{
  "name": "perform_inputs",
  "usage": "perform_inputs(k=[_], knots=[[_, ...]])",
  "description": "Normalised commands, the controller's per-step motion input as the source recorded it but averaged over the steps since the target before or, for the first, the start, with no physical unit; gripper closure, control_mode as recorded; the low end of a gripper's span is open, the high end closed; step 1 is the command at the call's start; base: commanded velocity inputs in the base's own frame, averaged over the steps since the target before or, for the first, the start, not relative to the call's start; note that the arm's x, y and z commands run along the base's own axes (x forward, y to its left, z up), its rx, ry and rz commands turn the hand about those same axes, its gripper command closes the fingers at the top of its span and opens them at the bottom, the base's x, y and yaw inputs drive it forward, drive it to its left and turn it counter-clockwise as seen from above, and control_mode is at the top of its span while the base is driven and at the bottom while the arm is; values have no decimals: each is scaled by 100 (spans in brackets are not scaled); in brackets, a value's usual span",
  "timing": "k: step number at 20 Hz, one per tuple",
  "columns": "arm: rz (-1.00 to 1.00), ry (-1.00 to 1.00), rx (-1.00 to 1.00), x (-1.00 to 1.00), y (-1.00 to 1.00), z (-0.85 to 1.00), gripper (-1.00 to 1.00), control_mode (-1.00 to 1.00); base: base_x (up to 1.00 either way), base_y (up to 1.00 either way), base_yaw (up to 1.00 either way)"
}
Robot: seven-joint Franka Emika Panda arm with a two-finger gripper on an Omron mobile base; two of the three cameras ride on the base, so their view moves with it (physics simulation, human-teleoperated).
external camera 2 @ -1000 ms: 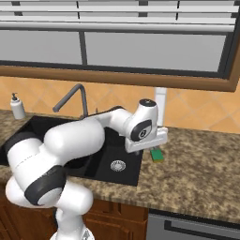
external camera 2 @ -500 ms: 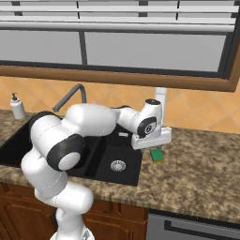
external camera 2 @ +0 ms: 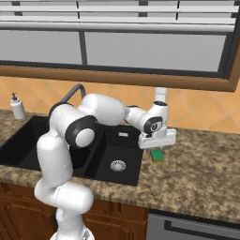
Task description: Pick the pan and sponge and place them into the sink. Then turn on the water.
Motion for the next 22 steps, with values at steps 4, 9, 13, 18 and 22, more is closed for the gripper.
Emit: perform_inputs(k=[4,9,13,18,22], knots=[[0,2,0,24,-10,-30,-100,-100,0,0,0],[0,0,0,5,-1,-24,-100,-100,0,0,0],[0,0,1,0,0,-18,-100,-100,0,0,0],[0,1,4,0,0,-12,-100,-100,0,0,0],[0,4,4,0,1,-8,-100,-100,0,0,0]])
